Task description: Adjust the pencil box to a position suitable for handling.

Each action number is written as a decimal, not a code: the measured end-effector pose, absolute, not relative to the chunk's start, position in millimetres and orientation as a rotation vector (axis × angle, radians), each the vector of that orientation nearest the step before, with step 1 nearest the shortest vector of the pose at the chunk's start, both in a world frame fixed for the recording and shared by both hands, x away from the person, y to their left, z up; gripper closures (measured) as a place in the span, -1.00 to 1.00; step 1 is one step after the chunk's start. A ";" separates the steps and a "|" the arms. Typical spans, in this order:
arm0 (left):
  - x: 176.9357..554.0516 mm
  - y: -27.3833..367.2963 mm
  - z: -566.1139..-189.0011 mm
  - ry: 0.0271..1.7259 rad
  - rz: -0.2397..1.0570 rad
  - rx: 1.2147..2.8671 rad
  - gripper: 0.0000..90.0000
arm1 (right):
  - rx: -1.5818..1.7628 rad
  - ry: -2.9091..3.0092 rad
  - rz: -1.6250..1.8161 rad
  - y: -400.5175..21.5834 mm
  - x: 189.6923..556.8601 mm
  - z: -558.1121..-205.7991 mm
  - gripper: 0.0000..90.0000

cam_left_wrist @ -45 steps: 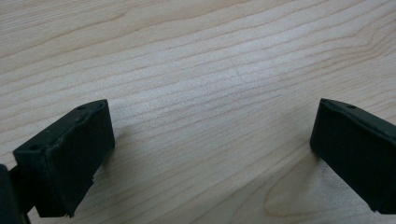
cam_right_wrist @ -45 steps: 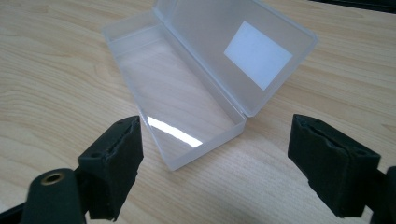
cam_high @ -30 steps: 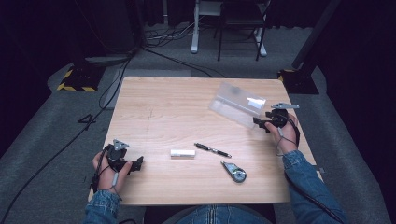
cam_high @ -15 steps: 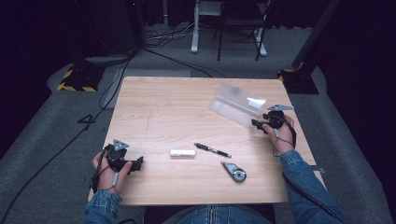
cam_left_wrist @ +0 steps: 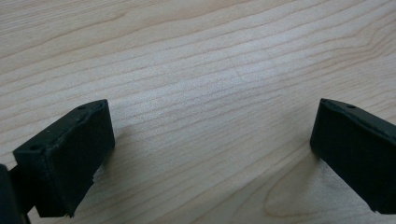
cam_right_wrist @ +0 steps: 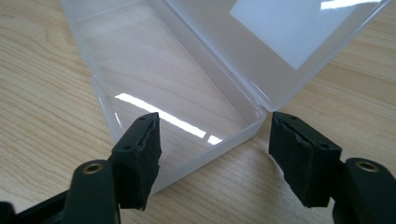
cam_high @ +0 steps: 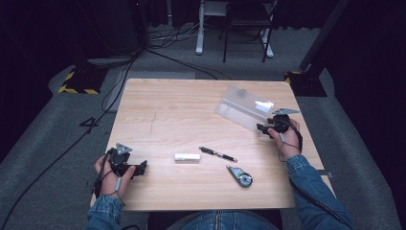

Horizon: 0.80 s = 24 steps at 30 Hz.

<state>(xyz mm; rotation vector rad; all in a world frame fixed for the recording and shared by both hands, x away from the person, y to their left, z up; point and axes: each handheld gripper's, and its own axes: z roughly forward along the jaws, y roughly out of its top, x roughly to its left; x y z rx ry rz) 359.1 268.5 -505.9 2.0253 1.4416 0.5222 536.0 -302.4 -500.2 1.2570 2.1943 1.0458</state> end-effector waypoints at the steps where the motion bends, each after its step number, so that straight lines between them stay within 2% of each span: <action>1: 359.1 268.5 -505.9 1.442 0.522 2.025 -1.00 | 1.258 2.196 1.047 -302.3 535.9 -500.5 -0.22; 24: 359.1 268.5 -505.9 1.442 0.522 2.025 -1.00 | 1.109 2.348 1.069 -291.0 520.2 -500.4 -0.18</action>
